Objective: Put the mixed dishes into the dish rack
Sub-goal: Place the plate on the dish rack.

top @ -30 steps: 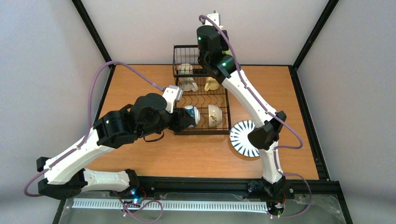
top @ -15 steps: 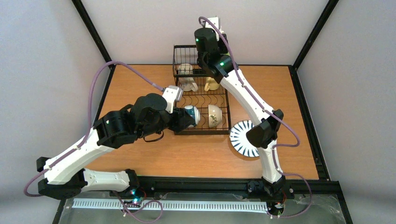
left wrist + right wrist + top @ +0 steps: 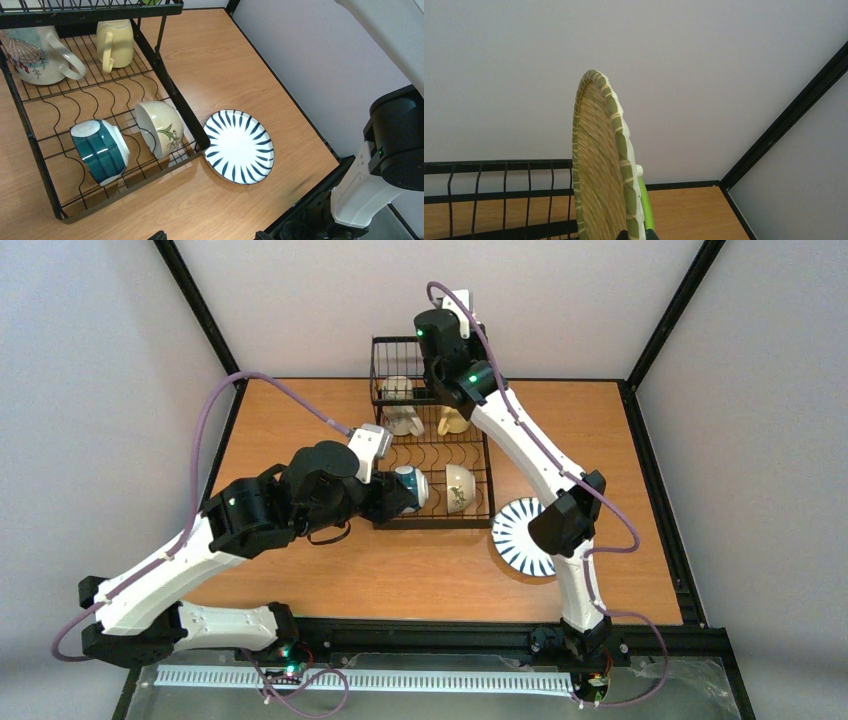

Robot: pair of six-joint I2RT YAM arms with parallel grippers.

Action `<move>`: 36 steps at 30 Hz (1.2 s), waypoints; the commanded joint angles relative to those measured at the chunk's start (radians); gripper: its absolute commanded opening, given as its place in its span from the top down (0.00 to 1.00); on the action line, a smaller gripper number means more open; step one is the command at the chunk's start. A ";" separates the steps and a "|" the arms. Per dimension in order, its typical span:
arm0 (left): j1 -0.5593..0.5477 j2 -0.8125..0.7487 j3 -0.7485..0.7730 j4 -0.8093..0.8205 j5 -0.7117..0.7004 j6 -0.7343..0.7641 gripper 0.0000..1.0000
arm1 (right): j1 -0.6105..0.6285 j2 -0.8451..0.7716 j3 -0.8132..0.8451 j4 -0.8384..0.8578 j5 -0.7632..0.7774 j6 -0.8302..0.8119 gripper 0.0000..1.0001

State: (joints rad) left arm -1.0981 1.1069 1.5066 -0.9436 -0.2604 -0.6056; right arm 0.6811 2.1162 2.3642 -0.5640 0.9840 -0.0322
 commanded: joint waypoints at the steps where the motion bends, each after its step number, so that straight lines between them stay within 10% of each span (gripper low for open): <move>1: -0.010 -0.016 -0.002 -0.029 -0.020 0.025 0.00 | -0.012 0.004 -0.012 0.002 0.009 0.060 0.98; 36: -0.009 0.007 0.002 -0.016 -0.024 0.065 0.00 | -0.026 -0.001 -0.122 -0.079 -0.011 0.182 0.98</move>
State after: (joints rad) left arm -1.0981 1.1072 1.5005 -0.9440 -0.2699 -0.5640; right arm 0.6613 2.1193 2.2826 -0.6228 0.9649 0.1181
